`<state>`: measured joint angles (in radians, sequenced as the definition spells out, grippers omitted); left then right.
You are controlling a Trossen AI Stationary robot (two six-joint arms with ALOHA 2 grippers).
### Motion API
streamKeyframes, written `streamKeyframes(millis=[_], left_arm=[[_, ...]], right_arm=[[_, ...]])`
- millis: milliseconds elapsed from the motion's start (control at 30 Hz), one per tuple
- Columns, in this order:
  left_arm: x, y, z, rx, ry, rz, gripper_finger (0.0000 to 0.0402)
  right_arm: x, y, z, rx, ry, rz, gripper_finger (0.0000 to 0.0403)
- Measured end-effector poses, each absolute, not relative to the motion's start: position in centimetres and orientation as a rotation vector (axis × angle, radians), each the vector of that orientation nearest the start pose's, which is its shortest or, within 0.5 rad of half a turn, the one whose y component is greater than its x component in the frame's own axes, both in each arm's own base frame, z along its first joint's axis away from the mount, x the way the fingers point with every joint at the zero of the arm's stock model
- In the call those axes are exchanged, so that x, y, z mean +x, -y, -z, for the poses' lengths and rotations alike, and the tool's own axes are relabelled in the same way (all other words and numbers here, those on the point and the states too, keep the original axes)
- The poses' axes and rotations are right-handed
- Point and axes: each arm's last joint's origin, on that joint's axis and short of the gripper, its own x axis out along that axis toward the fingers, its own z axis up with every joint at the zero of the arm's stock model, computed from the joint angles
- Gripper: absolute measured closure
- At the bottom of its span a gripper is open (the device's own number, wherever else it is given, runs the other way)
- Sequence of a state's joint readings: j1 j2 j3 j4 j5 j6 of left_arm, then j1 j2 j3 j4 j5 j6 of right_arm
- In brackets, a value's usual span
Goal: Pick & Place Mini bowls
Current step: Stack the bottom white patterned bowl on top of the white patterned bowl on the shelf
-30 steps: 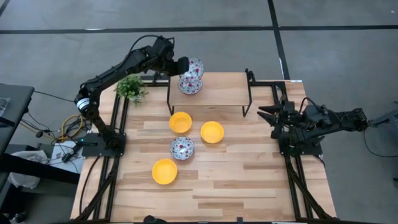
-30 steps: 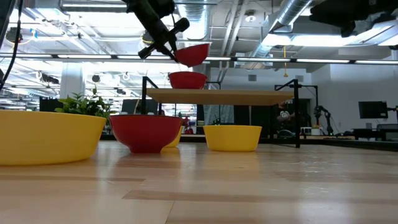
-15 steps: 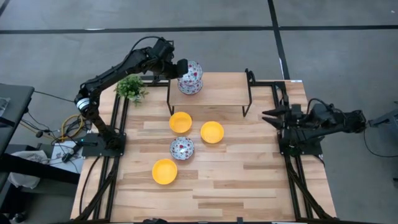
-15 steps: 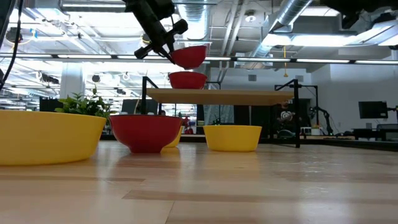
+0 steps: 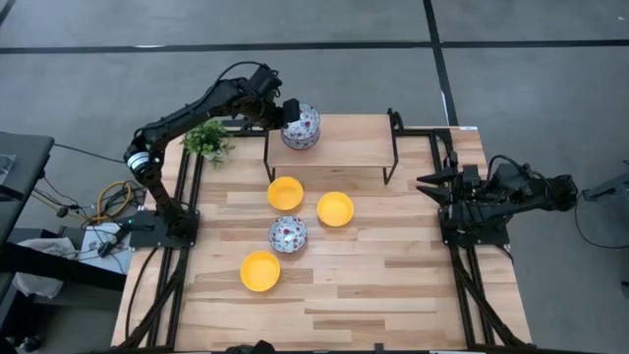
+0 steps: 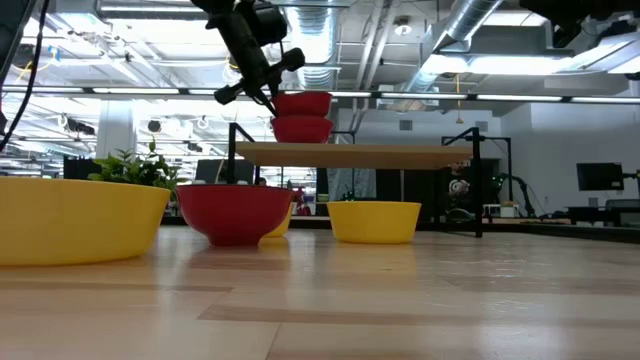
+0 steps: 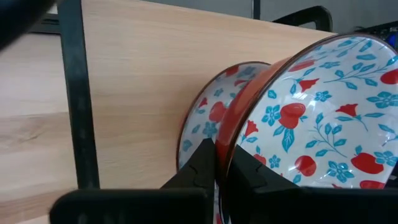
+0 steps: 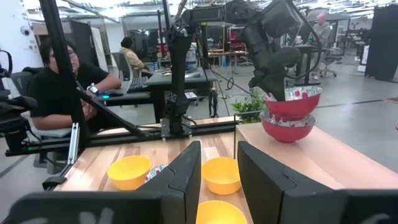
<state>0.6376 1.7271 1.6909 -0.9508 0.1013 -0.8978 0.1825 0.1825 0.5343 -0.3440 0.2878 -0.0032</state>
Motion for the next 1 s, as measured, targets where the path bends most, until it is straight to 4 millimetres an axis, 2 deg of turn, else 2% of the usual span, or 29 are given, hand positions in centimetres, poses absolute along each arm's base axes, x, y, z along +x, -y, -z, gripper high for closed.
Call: streamKeyframes(millis=[1000], left_arm=[[29.29, -20.87, -33.36, -1.14, -0.68, -0.94, 0.0391]], right_arm=[[6.55, -0.29, -29.3, -0.033, 0.006, 0.136, 0.0308]])
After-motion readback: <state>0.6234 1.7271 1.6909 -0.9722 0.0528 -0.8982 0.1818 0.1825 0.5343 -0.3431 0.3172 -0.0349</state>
